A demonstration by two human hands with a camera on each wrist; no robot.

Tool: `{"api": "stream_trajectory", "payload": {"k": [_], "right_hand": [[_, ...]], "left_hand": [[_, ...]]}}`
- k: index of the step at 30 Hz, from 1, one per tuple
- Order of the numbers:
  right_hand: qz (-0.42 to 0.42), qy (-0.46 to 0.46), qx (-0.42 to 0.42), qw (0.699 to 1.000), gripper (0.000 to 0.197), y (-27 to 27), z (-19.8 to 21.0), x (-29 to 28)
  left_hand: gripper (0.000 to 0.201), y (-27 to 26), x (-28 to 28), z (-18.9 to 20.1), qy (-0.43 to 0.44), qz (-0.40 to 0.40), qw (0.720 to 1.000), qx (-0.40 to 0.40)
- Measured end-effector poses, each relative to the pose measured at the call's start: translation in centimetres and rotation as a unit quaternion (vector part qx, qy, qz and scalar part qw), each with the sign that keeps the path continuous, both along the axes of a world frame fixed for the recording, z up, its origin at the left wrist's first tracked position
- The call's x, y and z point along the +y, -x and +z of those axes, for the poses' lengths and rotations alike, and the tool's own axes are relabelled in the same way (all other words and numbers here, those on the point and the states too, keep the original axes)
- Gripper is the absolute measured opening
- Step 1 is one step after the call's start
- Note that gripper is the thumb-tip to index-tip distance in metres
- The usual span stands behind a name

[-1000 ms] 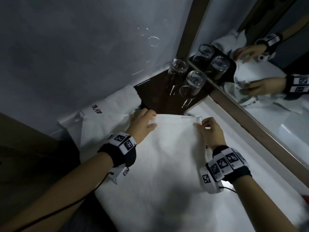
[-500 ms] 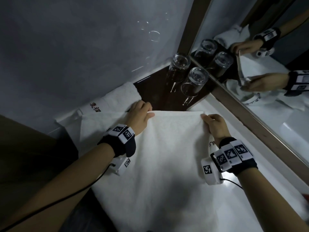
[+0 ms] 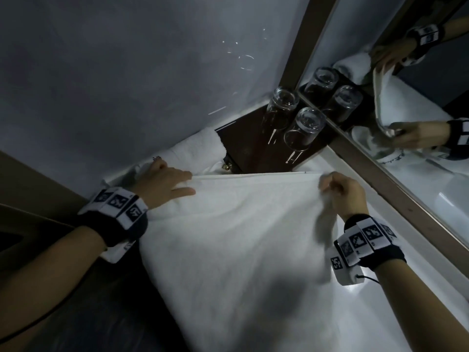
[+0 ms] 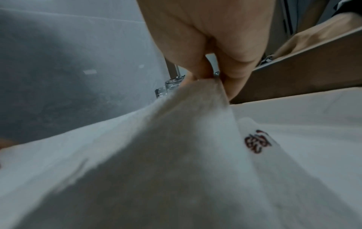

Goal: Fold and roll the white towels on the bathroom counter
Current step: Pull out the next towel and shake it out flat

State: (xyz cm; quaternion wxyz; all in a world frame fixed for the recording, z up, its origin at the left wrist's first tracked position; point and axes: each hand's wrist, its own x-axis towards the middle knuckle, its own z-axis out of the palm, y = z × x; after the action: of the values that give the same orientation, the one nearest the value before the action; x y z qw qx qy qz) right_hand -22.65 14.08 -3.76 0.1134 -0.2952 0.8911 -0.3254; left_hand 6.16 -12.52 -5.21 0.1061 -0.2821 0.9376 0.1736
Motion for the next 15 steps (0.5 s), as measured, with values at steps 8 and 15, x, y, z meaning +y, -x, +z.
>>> {"api": "stream_trajectory", "payload": {"k": [8,15], "right_hand": [[0.033,-0.074,0.042,0.996,0.039,-1.1,0.9,-1.8],[0.089,-0.137,-0.053,0.985,0.048,-1.2,1.3,-4.0]], "left_hand": [[0.032,-4.1,-1.8,3.9,-0.1,0.209,0.959,0.164],[0.027,-2.5,-2.4,4.8,0.06,0.247,0.952,0.17]]}}
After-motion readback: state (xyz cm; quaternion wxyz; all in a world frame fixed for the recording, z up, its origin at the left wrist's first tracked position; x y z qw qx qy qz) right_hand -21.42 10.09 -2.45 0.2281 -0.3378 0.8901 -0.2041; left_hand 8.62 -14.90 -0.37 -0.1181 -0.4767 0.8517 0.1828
